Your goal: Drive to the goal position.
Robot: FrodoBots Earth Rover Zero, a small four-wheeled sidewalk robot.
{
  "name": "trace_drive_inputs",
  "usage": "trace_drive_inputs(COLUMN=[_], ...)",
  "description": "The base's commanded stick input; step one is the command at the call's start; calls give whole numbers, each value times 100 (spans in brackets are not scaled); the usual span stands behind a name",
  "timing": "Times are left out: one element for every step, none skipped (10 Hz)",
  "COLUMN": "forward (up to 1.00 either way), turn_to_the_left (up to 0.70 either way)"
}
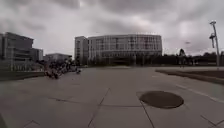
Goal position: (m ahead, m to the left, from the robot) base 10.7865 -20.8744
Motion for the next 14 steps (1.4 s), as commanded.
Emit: trace_drive_inputs(forward=[70,70,70,70,70,70,70,70,70,70,70,70,70,70], turn_to_the_left=[-1,-23,-34,-20,0,0,0,0,0,0,0,0,0,0])
